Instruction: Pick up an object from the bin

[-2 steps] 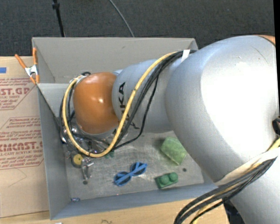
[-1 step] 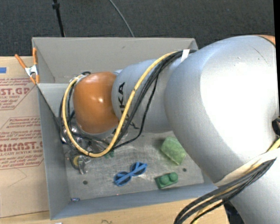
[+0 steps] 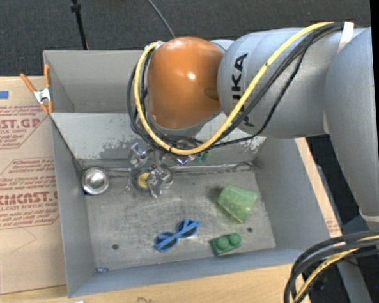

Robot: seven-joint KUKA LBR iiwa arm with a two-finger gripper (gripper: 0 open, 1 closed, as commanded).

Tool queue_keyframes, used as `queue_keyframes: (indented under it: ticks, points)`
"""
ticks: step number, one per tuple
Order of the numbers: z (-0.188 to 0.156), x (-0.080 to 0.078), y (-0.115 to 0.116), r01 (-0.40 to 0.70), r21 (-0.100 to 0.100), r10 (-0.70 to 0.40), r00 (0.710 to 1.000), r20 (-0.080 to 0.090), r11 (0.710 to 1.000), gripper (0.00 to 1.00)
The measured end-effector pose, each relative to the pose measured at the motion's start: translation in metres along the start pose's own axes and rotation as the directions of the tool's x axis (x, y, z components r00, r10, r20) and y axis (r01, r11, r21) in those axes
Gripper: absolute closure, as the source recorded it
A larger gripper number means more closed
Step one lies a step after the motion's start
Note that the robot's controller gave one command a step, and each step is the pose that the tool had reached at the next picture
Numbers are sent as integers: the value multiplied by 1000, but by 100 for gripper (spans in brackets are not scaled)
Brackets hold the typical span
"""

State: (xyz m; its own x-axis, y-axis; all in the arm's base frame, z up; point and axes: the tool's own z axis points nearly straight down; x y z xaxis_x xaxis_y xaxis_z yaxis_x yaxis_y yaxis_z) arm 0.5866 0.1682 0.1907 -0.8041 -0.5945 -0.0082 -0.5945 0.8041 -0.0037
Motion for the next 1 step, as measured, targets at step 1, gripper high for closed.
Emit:
queue_keyframes:
  ticks: [1]
  points:
    - [-122, -8, -1, -15, 0, 15, 1000, 3, 1000, 100]
